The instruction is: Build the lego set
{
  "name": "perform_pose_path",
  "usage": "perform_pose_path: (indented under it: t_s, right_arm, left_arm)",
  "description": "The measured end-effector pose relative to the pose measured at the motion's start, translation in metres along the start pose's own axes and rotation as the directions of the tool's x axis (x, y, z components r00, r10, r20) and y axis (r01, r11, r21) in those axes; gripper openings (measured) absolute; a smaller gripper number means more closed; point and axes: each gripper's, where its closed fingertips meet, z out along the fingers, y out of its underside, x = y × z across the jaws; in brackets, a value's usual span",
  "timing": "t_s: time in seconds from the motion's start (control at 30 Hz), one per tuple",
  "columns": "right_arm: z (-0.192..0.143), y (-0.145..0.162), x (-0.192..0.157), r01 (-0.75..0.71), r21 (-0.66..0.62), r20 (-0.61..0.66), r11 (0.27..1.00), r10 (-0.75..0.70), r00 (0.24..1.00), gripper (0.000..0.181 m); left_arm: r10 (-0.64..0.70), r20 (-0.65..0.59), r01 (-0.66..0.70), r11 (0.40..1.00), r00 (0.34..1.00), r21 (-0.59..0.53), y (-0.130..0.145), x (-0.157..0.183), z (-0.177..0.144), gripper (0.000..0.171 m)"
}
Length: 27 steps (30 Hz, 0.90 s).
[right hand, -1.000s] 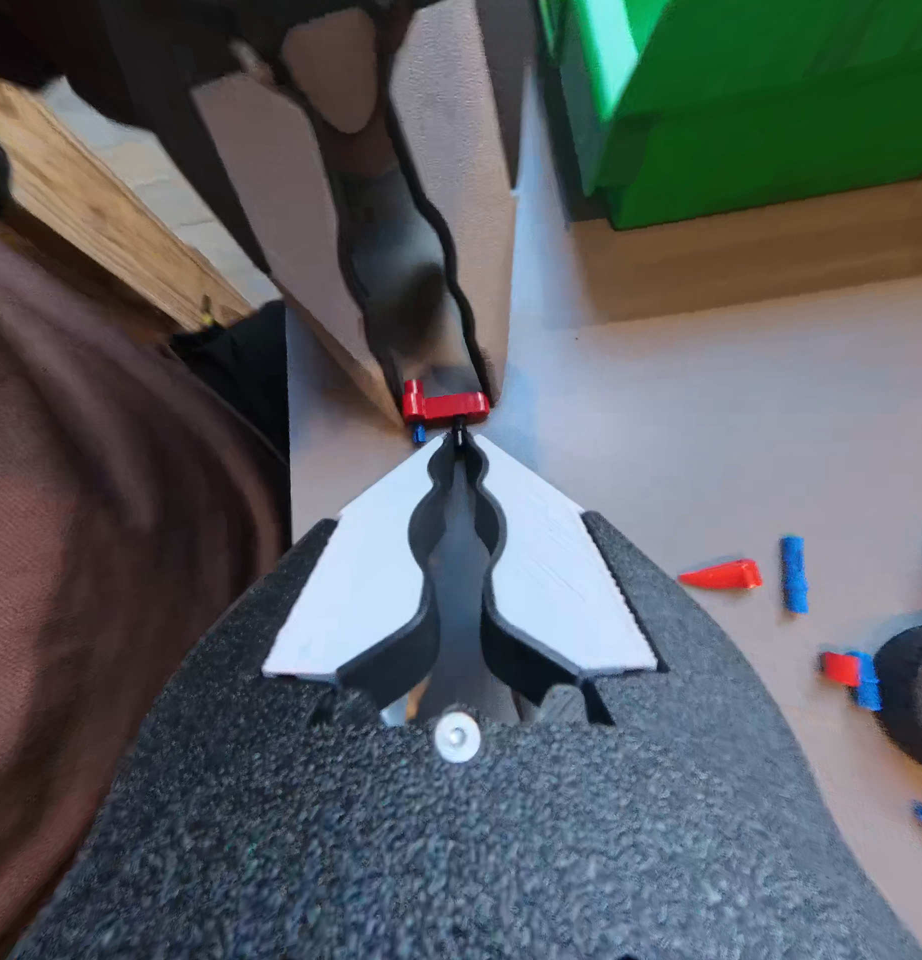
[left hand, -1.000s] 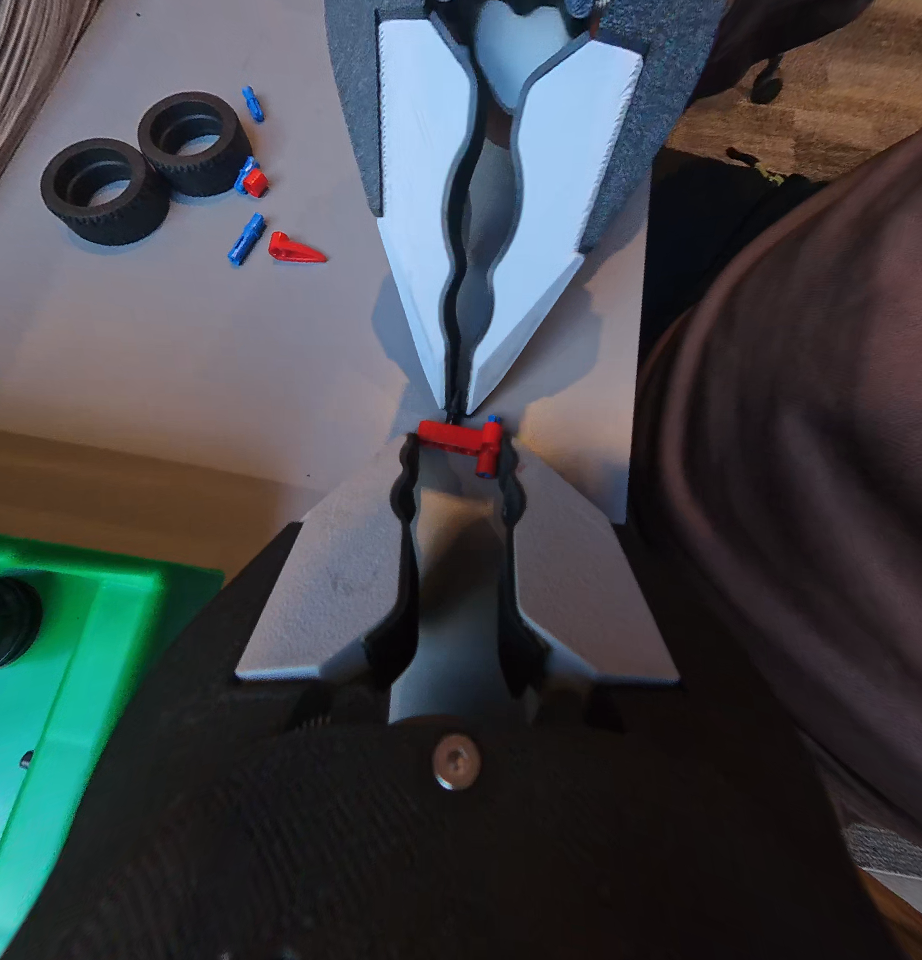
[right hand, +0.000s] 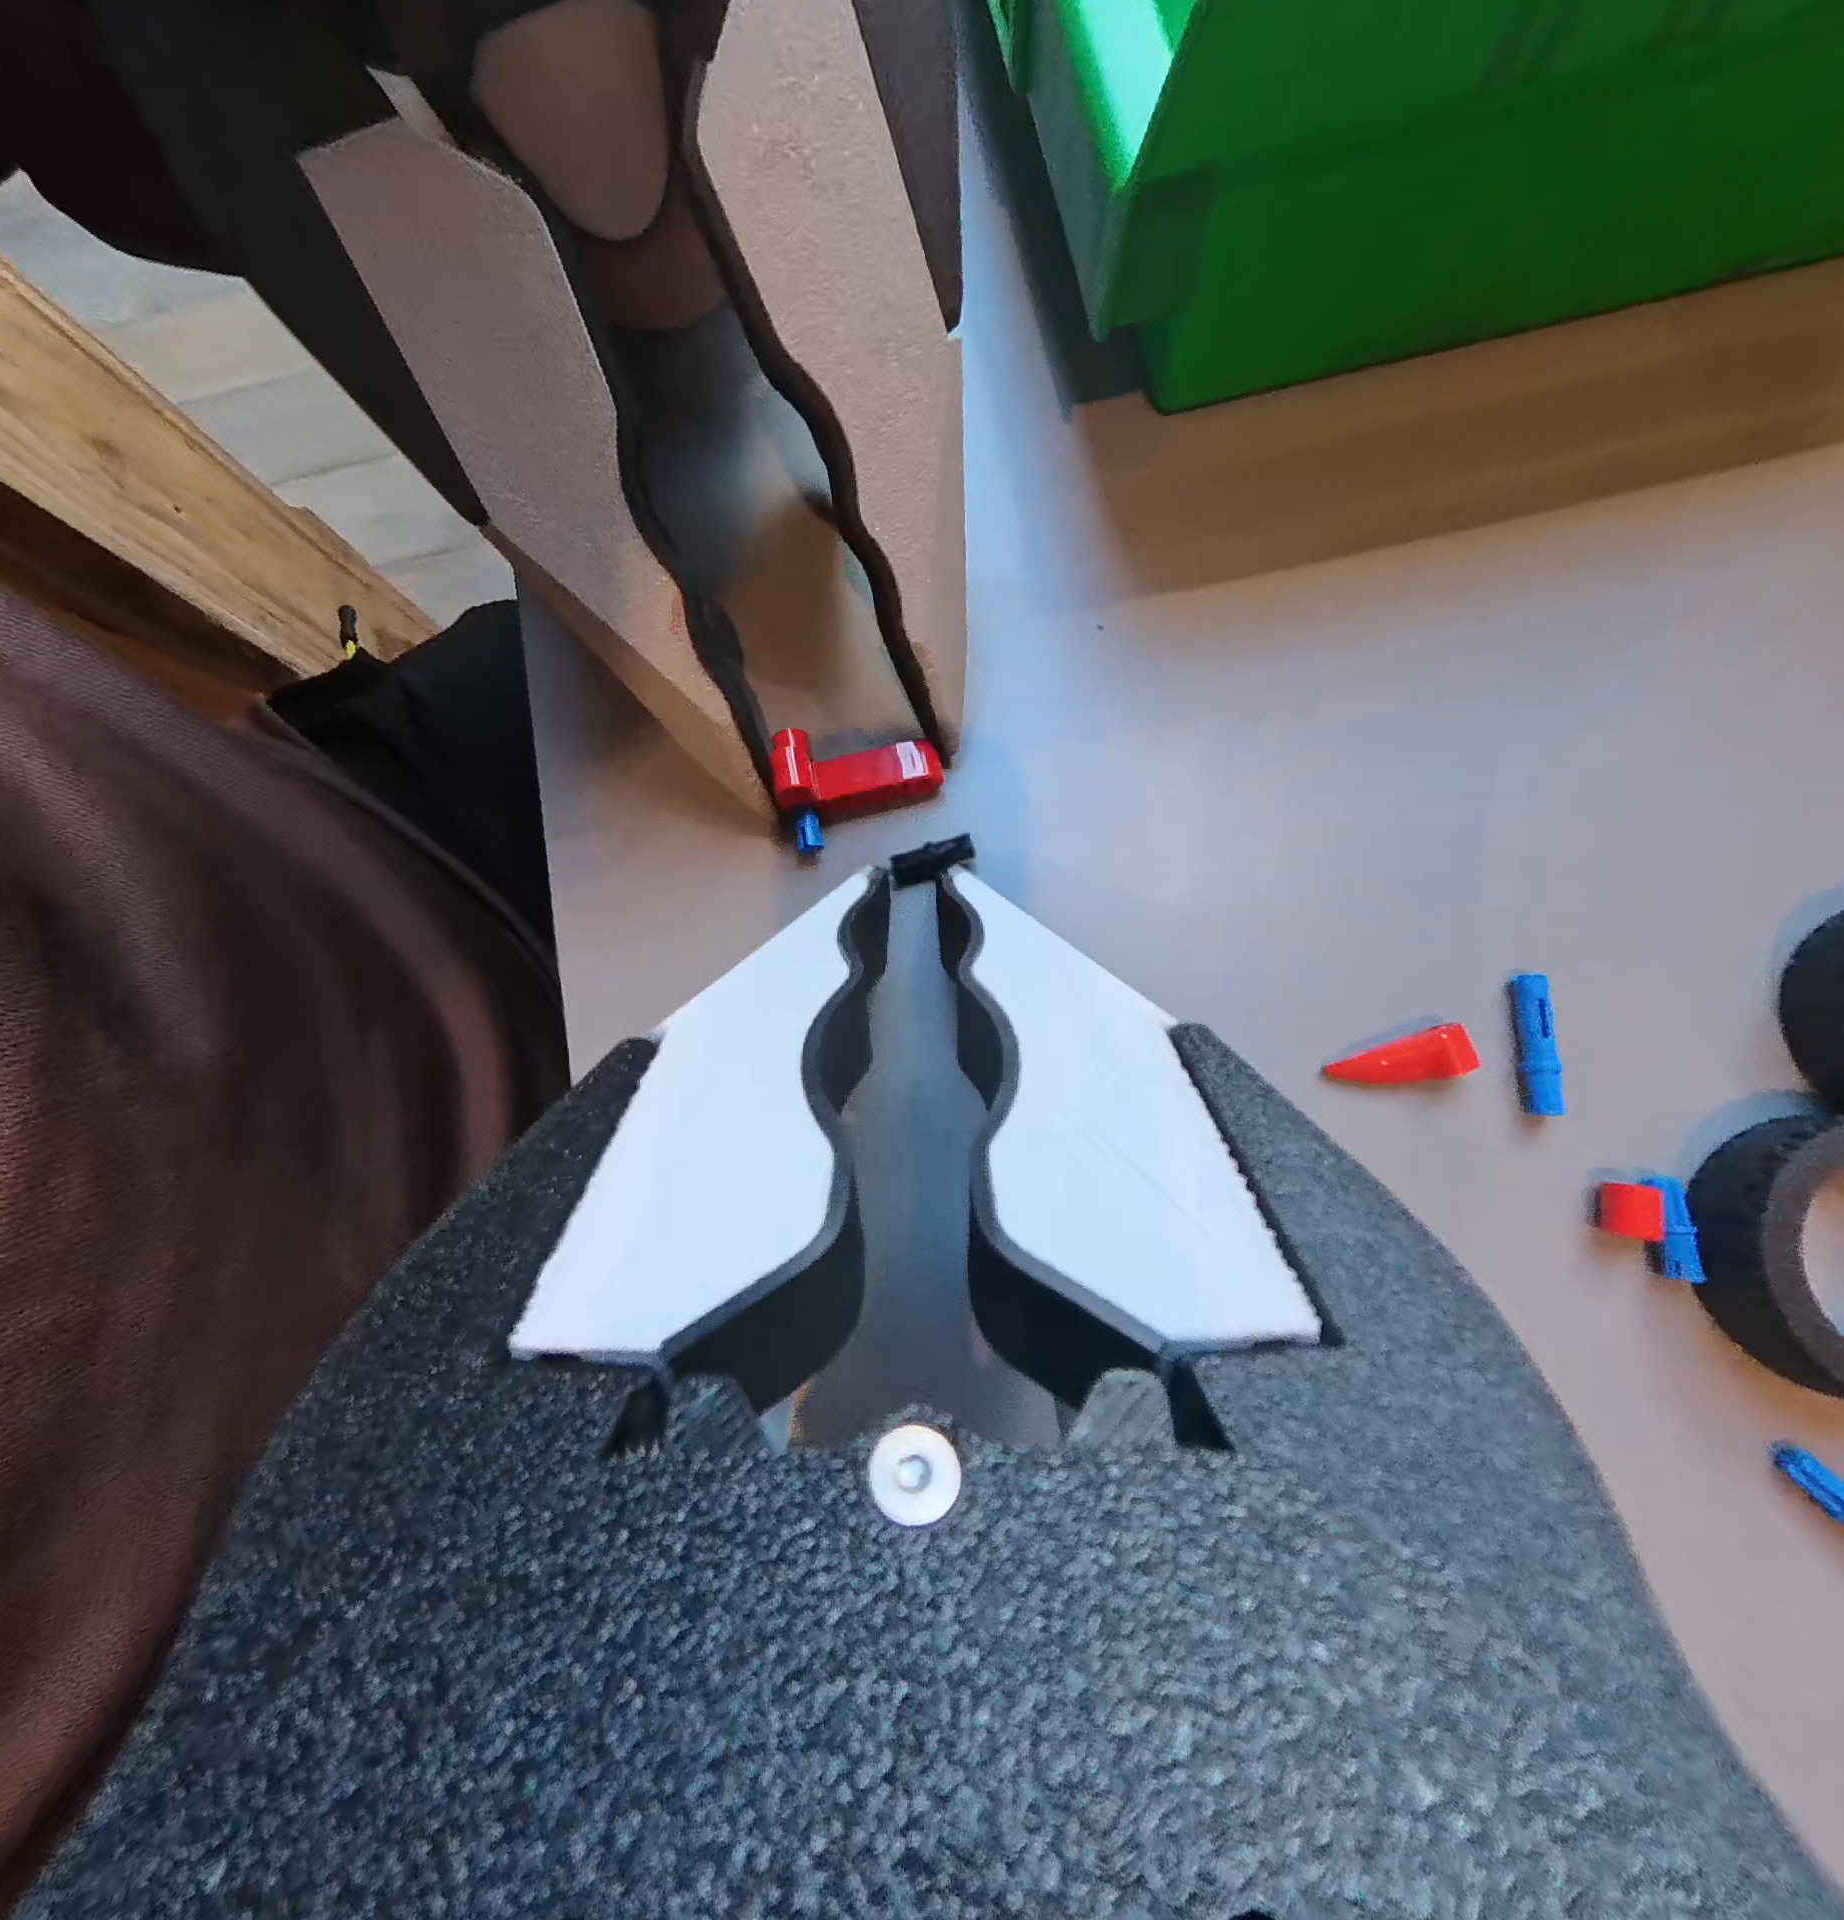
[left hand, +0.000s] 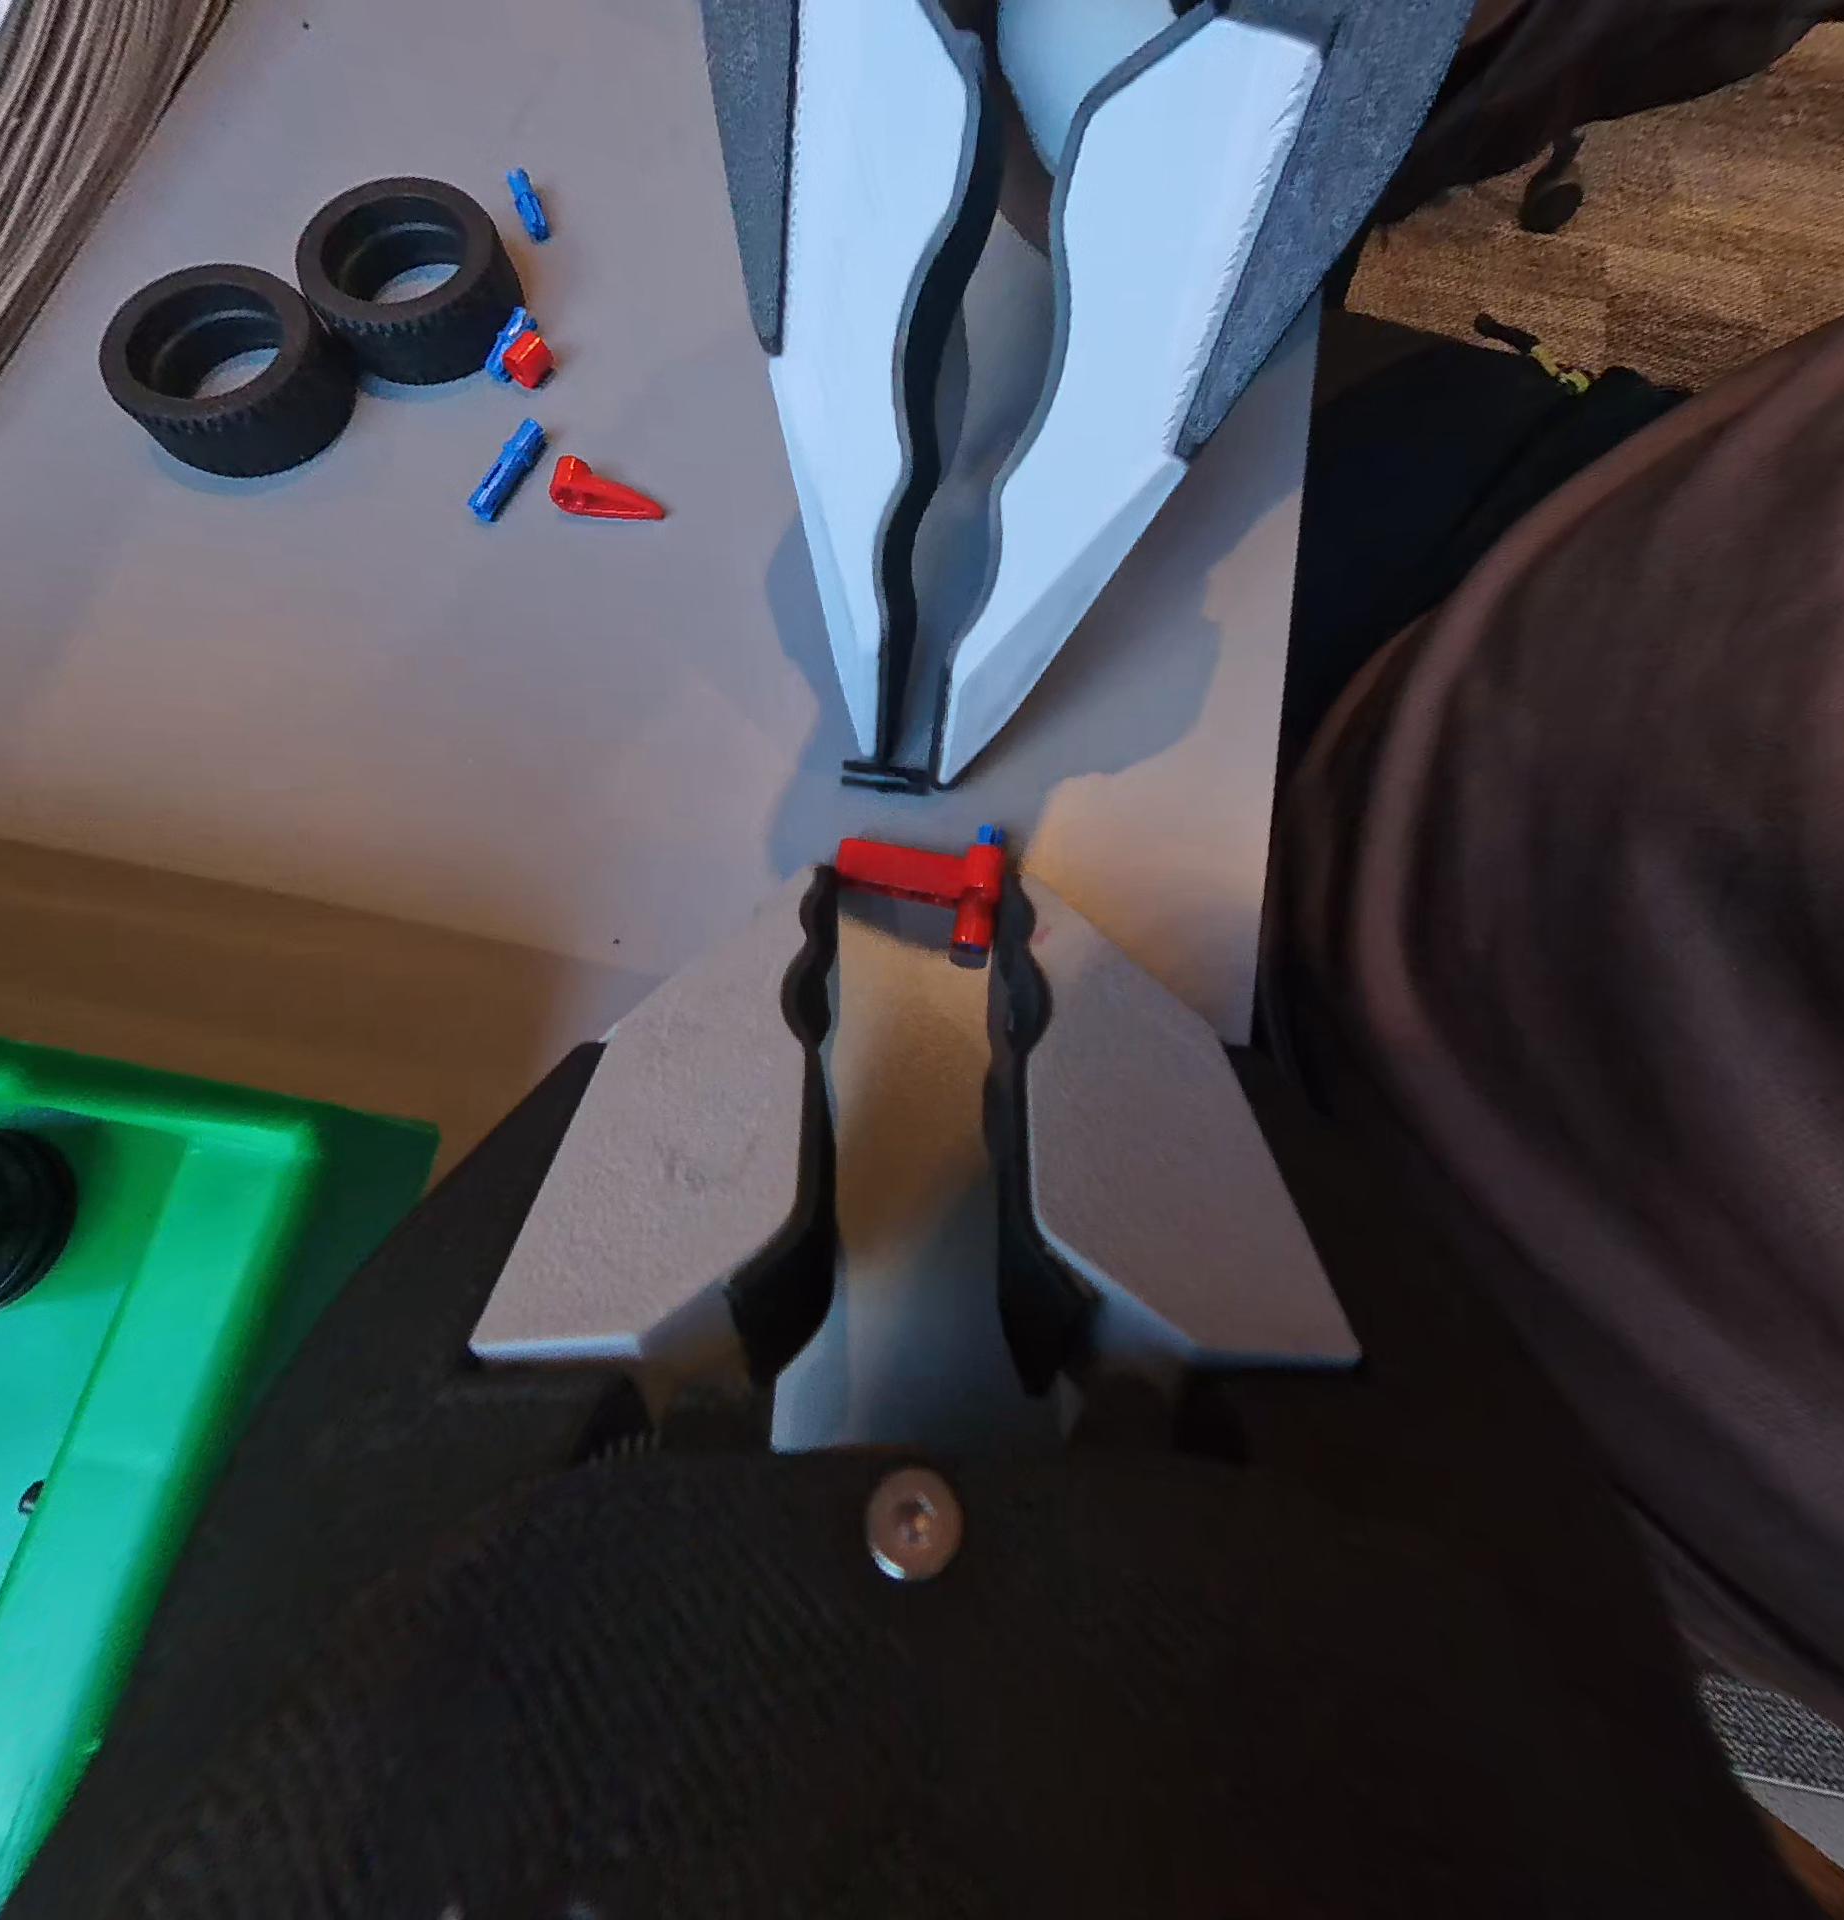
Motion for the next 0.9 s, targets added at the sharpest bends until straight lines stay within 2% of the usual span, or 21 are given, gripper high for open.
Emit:
perform_pose_path:
  t_s: [0.07,0.27,0.4,0.5,0.6,0.67,0.73,0.8,0.9]
  right_arm:
    - [0.001,0.000,-0.001,-0.007,-0.003,0.004,1.000,0.007,1.000,0.000]
    - [-0.005,-0.002,0.001,-0.059,0.009,-0.014,0.998,0.059,0.998,0.000]
    - [-0.013,-0.012,-0.009,-0.138,0.073,0.038,0.988,0.136,0.990,0.007]
    - [-0.014,-0.020,-0.013,-0.219,0.121,0.106,0.968,0.207,0.973,0.014]
    - [-0.013,-0.026,-0.011,-0.289,0.143,0.165,0.947,0.265,0.950,0.018]
    - [-0.013,-0.030,-0.013,-0.326,0.158,0.229,0.932,0.287,0.930,0.019]
    - [-0.015,-0.034,-0.017,-0.349,0.167,0.287,0.922,0.294,0.912,0.008]
    - [-0.017,-0.036,-0.018,-0.359,0.170,0.309,0.918,0.297,0.903,0.008]
    - [-0.019,-0.039,-0.015,-0.327,0.204,0.270,0.923,0.268,0.925,0.006]
  left_arm:
    - [0.001,0.001,-0.001,1.000,1.000,0.000,0.000,0.000,0.000,0.029]
    - [0.006,0.018,-0.006,1.000,1.000,-0.002,0.000,-0.001,0.000,0.029]
    - [0.108,0.144,-0.109,0.994,0.984,0.000,-0.002,-0.005,-0.003,0.029]
    - [0.279,0.282,-0.285,0.958,0.918,-0.021,-0.006,-0.005,-0.006,0.029]
    - [0.462,0.421,-0.498,0.867,0.780,-0.029,-0.017,-0.001,-0.011,0.029]
    - [0.512,0.460,-0.574,0.819,0.725,-0.008,-0.025,0.006,-0.015,0.029]
    - [0.522,0.490,-0.595,0.804,0.699,-0.008,-0.029,0.005,-0.018,0.029]
    - [0.524,0.486,-0.599,0.801,0.700,-0.001,-0.030,0.006,-0.020,0.029]
    - [0.491,0.494,-0.575,0.818,0.718,0.022,-0.032,0.005,-0.023,0.029]
